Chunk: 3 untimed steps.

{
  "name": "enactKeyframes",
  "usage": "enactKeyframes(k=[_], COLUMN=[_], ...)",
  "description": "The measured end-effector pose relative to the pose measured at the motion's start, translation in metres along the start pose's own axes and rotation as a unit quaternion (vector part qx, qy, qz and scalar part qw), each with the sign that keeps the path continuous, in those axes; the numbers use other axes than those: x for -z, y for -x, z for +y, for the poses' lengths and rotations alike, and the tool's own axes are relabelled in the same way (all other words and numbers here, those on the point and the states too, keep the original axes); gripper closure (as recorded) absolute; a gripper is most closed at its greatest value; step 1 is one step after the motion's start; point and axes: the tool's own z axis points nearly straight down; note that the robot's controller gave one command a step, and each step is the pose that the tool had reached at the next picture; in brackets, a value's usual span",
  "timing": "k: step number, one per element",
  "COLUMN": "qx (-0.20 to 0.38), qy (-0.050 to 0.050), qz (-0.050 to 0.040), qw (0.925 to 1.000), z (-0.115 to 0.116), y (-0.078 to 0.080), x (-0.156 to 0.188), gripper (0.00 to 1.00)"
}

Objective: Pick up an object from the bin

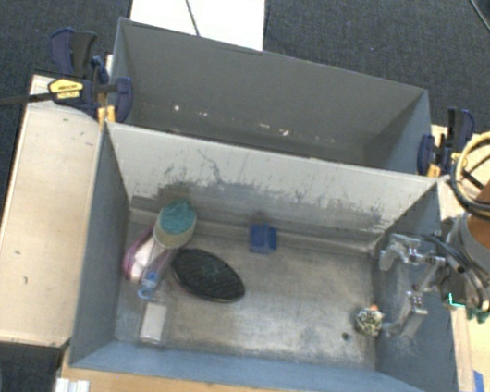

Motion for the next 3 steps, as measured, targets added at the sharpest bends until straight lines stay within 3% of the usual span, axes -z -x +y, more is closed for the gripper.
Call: enactKeyframes(k=[1, 2, 3], qx=[0.1, 0.17, 0.173], qy=[0.0, -0.002, -0.001], qz=[-0.0005, -0.0052, -0.0054], qw=[0.995, 0.9854, 0.985], z=[-0.038, -0.039, -0.039], y=[0.005, -0.012, -0.011], x=[-0.11, -0.147, -0.147], gripper=[0.0, 0.0, 1.0])
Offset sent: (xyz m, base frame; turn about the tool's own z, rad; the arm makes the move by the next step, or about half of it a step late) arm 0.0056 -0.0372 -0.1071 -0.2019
